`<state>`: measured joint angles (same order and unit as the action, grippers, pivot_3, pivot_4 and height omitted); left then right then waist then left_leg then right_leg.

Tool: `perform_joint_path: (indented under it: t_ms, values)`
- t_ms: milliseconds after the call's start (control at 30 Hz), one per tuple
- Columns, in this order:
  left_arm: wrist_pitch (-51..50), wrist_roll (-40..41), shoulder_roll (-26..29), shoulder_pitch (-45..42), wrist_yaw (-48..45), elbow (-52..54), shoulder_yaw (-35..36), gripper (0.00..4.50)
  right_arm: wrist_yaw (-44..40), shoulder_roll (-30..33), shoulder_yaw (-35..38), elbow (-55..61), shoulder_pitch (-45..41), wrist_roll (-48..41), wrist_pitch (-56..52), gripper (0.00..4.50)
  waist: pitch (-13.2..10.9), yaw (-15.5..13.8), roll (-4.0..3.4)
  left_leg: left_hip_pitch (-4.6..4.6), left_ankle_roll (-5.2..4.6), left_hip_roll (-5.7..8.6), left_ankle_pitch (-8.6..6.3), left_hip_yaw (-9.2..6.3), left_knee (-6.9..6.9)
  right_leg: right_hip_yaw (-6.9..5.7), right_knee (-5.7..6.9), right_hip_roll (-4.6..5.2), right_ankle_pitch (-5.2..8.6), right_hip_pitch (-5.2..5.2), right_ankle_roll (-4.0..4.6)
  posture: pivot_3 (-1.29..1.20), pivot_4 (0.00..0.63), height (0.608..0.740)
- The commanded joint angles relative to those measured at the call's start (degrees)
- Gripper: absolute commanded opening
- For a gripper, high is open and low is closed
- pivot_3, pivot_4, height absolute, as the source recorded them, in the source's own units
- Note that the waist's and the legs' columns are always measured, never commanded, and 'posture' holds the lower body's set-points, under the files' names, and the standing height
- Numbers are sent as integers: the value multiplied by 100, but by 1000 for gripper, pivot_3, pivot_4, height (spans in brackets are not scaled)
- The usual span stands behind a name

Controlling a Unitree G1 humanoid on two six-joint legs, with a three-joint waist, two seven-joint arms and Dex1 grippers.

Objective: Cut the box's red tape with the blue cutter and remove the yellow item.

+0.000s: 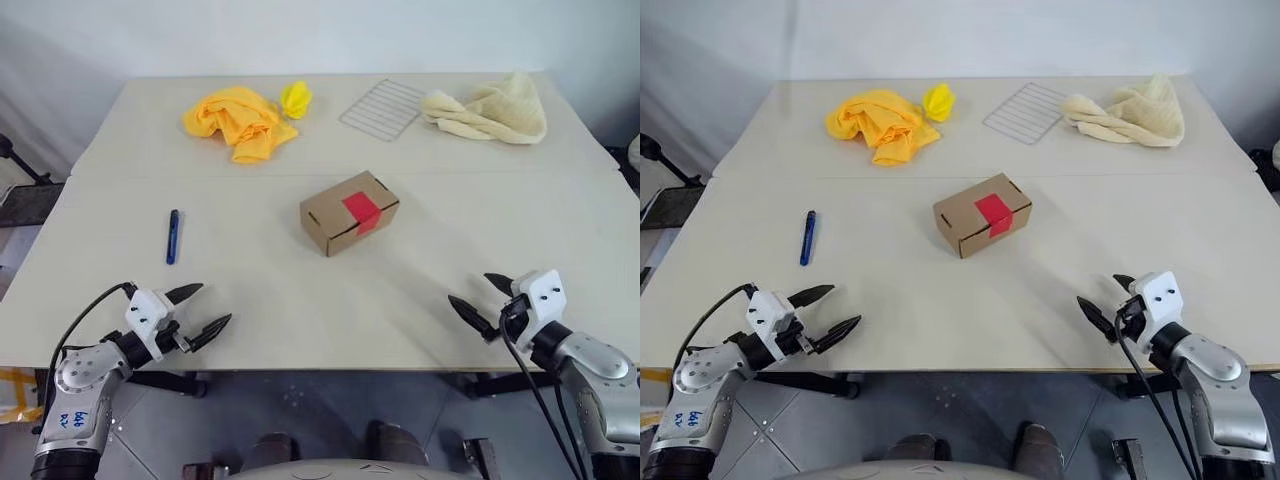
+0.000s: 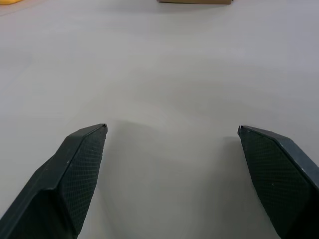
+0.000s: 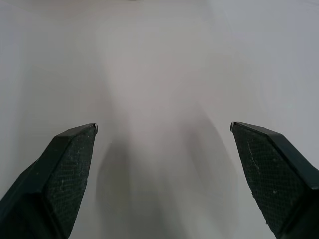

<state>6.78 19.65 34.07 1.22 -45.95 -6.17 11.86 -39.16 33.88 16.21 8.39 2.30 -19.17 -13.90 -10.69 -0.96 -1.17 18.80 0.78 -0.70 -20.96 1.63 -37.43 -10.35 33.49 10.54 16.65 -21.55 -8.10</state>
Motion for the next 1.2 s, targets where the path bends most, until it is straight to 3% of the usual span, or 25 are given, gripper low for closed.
perform_joint_path:
  t_ms: [33,467,600,933,1000,1200]
  values:
    - [-48,-198,-85,118,75,122,-153,4469,69,-3,101,241,65,-80,-15,4500,0,-30,0,0,1,0,-1,0,0,0,0,0,0,0,0,0,150,740]
    - [-922,-721,-519,-266,1108,641,-599,4469,849,-34,56,290,-362,-22,-763,4500,1,-60,-1,22,-6,-2,-3,-1,-57,4,12,0,-28,0,6,0,150,740]
    - [-1242,-914,-1171,-999,1773,355,-800,3617,1115,-170,-254,50,-1052,61,-1144,3605,-1,-67,-1,31,-19,-1,4,5,-77,15,7,-1,-56,-2,11,0,150,740]
    - [-1043,-1223,-1963,-1965,2402,-456,-958,513,1323,-479,-679,-1376,-2534,496,-689,136,0,-56,1,40,-23,2,10,12,-87,16,-3,-3,-69,-3,7,0,150,740]
    - [-936,-1306,-2054,-2132,2507,-655,-966,57,1319,-568,-744,-1720,-2847,563,-600,0,0,-53,2,40,-25,2,12,12,-88,16,-2,-2,-70,-3,7,0,150,740]
    - [-290,-1688,-2211,-3010,2936,-1814,-997,57,1253,-849,-1055,-2376,-3563,725,-736,0,-1,-56,3,40,-25,2,12,12,-89,16,-2,-3,-70,-4,6,0,150,740]
